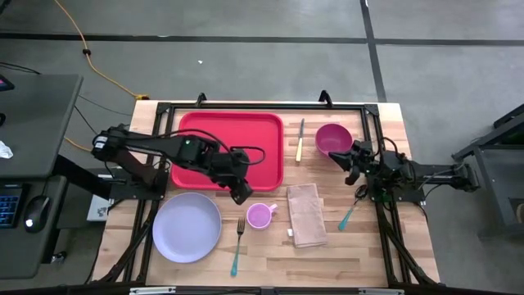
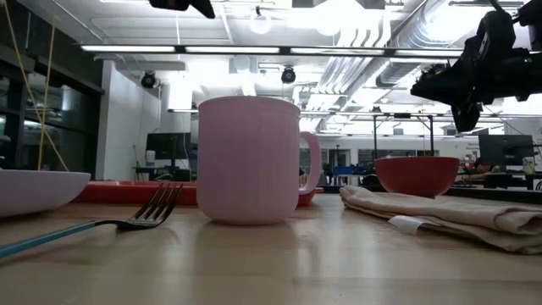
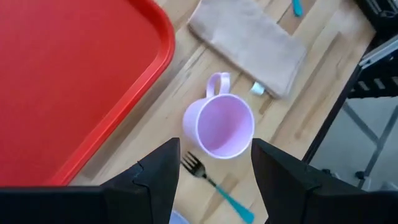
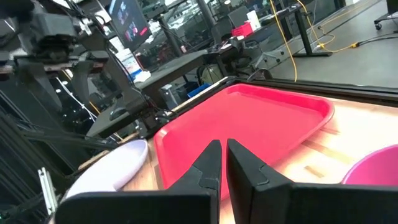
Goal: Set up tray
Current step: Put the pink mug on the red tray
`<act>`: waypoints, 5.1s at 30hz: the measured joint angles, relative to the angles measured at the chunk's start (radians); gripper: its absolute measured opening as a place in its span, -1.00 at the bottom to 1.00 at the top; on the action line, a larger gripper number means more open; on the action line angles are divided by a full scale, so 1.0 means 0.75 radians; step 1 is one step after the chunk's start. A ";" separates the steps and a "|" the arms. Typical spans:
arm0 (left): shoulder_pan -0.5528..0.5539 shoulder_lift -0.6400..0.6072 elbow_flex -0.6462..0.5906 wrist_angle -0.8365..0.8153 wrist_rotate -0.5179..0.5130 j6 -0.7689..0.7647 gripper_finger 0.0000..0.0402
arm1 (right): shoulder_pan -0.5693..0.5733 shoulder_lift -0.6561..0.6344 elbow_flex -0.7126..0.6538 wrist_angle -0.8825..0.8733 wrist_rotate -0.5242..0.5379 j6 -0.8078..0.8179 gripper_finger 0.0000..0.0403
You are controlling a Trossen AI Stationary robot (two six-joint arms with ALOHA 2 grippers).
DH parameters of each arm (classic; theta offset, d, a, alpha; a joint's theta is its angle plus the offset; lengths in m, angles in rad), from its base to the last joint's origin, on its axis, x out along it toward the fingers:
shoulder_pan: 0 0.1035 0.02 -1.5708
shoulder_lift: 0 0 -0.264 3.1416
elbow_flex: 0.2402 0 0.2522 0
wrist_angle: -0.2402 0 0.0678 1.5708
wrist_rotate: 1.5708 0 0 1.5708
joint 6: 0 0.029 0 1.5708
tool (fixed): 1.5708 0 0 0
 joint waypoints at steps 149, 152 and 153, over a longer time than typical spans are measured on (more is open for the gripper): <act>-0.096 0.504 -0.004 0.053 0.019 -0.054 0.13 | -0.001 0.065 0.000 0.001 -0.004 -0.002 -1.00; -0.096 0.530 -0.002 0.056 0.018 -0.049 0.13 | -0.001 0.066 0.000 0.001 -0.004 -0.002 -1.00; -0.096 0.531 -0.005 0.031 0.018 -0.049 0.13 | -0.001 0.065 0.000 0.000 -0.004 -0.002 -1.00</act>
